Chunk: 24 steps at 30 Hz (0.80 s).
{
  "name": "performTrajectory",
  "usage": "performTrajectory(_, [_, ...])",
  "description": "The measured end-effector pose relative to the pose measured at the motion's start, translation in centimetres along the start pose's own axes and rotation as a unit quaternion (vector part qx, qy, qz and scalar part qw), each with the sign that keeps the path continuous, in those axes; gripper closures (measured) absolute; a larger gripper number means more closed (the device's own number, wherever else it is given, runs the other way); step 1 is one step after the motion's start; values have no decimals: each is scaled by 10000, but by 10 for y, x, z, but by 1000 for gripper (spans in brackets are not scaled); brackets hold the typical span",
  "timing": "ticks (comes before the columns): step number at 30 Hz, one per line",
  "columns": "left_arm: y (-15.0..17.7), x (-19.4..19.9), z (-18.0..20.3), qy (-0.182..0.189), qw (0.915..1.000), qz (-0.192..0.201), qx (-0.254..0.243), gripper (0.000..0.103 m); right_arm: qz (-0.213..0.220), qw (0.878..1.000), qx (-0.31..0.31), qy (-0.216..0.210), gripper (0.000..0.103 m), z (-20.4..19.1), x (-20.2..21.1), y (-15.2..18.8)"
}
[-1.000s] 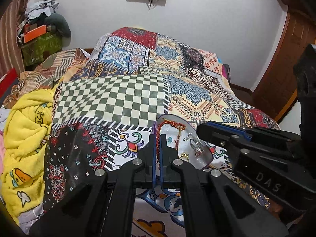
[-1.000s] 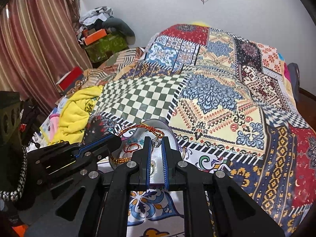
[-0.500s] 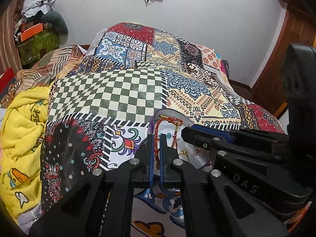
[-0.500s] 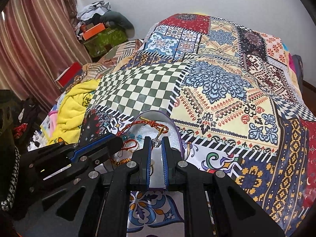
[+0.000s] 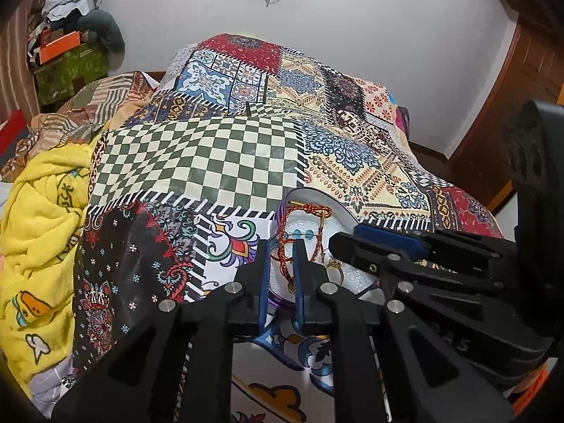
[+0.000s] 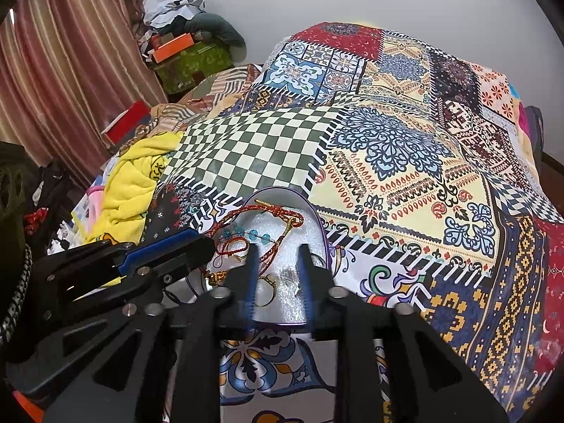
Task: Organize jewelry
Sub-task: 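Open both tools to drop the ring and bracelet into the foam, then withdraw both tools and grasp another silver ring with the right tool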
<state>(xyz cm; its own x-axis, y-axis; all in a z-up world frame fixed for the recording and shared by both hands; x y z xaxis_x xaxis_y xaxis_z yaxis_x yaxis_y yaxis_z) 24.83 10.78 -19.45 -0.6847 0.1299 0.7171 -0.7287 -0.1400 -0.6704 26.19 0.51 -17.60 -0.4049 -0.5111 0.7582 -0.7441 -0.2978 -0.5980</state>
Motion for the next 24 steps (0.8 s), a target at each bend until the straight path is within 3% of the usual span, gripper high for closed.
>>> performTrajectory(4, [-1, 4, 1, -62, 10000, 9, -37, 91, 73, 10000, 0, 23, 76, 0, 7, 0])
performTrajectory(9, [-2, 15, 4, -56, 9999, 103, -59, 80, 194, 9996, 107, 169, 76, -2, 19, -1])
performTrajectory(24, [-5, 63, 27, -255, 9979, 393, -437, 80, 538, 9980, -52, 339, 76, 8, 72, 13])
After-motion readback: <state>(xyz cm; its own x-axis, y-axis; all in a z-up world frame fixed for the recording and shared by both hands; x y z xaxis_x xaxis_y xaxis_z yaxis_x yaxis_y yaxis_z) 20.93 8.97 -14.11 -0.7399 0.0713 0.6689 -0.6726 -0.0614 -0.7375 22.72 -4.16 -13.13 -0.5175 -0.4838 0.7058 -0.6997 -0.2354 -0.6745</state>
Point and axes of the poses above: each gripper's, at about its wrist camera, not at the fingertips, and x roughly against the way its jaws point, z to its right, y to its underside, the point moved 3 cm from there along -x, roughly the way its jaws point, and after that the axes turned 3 degrees about -x, right-handed, at the moved point
